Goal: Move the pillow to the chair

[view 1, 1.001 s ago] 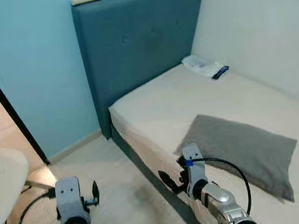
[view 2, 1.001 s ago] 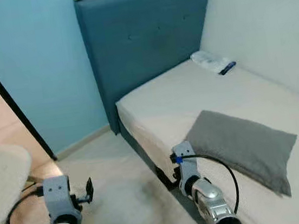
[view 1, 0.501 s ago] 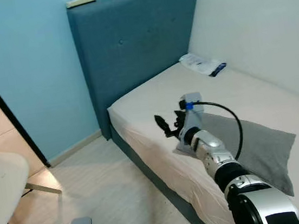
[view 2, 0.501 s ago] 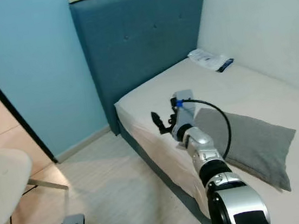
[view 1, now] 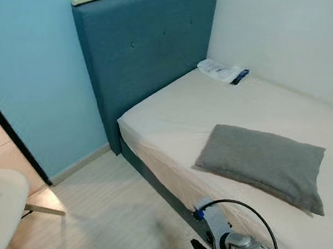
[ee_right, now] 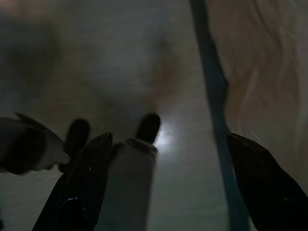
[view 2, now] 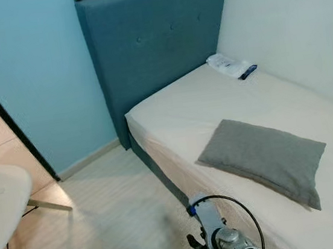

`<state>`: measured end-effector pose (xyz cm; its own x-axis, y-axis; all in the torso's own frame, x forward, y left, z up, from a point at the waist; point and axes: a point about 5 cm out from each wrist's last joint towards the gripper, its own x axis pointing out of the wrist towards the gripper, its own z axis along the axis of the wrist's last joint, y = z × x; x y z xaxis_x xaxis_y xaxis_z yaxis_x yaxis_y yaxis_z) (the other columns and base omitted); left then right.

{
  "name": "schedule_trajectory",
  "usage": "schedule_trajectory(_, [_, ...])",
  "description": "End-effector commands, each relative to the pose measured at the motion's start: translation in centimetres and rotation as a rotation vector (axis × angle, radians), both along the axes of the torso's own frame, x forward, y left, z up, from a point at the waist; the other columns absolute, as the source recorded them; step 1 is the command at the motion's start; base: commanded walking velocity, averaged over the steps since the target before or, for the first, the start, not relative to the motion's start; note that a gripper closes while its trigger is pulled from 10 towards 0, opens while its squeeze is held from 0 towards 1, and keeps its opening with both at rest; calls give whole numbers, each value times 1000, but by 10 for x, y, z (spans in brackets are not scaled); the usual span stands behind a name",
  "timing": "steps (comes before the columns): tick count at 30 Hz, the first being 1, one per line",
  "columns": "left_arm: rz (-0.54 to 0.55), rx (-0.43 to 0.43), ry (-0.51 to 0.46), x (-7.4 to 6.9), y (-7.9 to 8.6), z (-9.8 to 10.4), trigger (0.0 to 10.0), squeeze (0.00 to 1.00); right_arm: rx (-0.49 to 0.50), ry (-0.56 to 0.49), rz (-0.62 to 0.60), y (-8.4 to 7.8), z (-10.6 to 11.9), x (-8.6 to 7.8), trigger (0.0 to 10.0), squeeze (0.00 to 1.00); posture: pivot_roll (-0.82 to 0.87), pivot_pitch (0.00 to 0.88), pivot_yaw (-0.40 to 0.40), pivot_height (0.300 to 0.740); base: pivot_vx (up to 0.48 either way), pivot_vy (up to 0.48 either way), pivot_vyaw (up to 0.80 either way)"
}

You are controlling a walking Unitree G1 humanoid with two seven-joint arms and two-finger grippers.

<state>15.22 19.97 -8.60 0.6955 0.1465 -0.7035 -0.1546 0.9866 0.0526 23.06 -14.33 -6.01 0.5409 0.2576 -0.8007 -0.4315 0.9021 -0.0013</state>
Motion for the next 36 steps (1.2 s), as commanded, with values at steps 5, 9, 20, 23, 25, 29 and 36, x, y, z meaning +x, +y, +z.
schedule_trajectory(5, [41,7,-29,16,3,6,10000,0,-84,88,14,-14,-12,-19,10000,0,13,60,-131,740,0,0,-663])
schedule_trajectory(9, [62,-17,-77,30,1,12,10000,0,-95,86,34,-13,-12,-19,10000,0,14,50,-128,740,0,0,-666])
schedule_trajectory(20, [83,-22,-21,28,-1,8,10000,0,-42,36,-15,1,-5,-6,10000,0,11,44,-96,740,0,0,-679])
schedule_trajectory(23, [110,-37,37,15,-2,1,10000,0,-49,50,-1,1,-8,-11,10000,0,13,62,-93,740,0,0,-681])
schedule_trajectory(25, [135,-41,57,9,-1,-2,10000,0,-46,55,-8,1,-9,-14,10000,0,15,56,-94,740,0,0,-678])
schedule_trajectory(29, [158,-48,71,4,0,-4,10000,0,-56,38,-11,-1,-8,-11,10000,0,17,58,-101,740,0,0,-678])
schedule_trajectory(36, [167,-59,41,6,0,-2,10000,0,54,-78,-120,4,11,17,10000,0,17,62,-98,740,0,0,-479])
